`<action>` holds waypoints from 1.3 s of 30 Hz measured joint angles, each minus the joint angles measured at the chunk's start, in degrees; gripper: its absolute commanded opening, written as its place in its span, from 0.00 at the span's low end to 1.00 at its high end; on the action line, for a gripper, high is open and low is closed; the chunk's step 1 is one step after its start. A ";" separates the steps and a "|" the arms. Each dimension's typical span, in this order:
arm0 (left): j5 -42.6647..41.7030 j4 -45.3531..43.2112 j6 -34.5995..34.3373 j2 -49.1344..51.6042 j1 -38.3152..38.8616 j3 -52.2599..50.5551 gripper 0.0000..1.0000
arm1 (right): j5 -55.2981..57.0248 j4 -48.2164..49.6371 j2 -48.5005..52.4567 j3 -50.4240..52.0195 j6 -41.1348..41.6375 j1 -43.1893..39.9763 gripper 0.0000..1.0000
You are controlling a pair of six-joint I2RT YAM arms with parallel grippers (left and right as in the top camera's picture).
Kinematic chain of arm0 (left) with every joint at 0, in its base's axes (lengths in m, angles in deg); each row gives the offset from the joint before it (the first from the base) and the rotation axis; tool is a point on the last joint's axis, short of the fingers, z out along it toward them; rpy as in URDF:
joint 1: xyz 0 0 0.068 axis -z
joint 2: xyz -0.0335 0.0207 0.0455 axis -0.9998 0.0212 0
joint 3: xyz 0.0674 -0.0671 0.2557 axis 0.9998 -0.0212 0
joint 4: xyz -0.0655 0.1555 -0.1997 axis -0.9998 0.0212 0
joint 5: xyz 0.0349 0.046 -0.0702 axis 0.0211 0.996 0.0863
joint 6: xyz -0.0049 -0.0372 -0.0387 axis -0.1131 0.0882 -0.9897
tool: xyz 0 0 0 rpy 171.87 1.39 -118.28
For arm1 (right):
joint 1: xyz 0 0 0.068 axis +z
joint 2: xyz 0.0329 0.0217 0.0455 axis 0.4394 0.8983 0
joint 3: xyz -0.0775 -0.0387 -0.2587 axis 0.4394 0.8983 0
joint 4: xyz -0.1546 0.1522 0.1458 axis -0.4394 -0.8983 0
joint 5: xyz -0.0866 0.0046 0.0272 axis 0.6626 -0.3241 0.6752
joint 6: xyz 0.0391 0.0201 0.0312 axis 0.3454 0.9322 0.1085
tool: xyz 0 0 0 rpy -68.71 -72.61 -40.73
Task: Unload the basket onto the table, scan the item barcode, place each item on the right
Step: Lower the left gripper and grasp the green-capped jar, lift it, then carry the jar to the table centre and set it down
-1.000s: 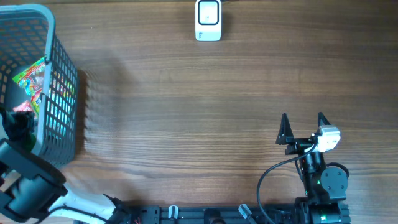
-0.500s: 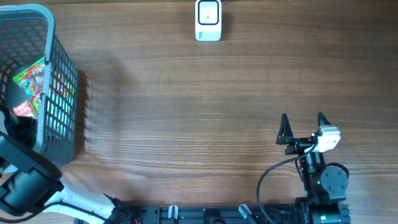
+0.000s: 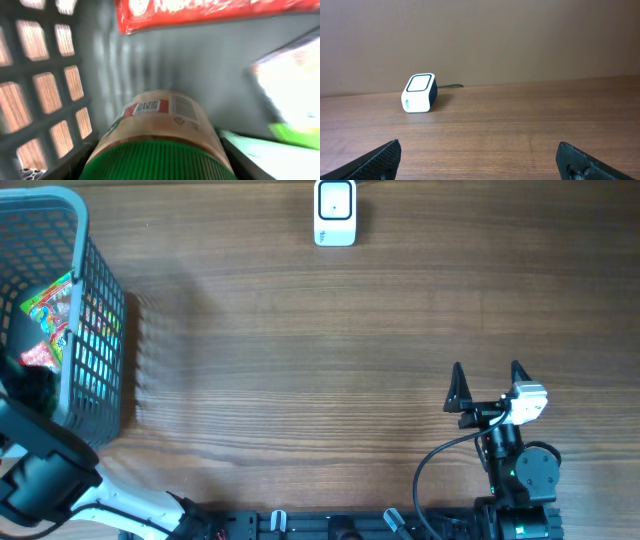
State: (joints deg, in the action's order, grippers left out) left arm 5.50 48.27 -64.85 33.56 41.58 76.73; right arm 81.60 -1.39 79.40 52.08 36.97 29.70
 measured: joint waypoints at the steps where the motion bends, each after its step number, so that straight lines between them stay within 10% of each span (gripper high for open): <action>1: -0.50 2.05 0.00 0.02 -0.02 2.95 0.53 | 0.00 0.00 0.00 -0.02 0.00 0.00 1.00; 18: -23.71 5.53 -0.02 -21.59 2.97 26.62 0.53 | 0.00 0.00 0.00 0.00 0.00 0.00 1.00; 39: -19.17 4.48 -0.20 -24.57 63.34 14.53 0.52 | 0.00 0.00 0.00 -0.02 0.00 0.00 1.00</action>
State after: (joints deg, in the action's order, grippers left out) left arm -13.67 52.75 -65.05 9.00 104.93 91.27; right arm 81.60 -1.39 79.40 52.06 36.97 29.70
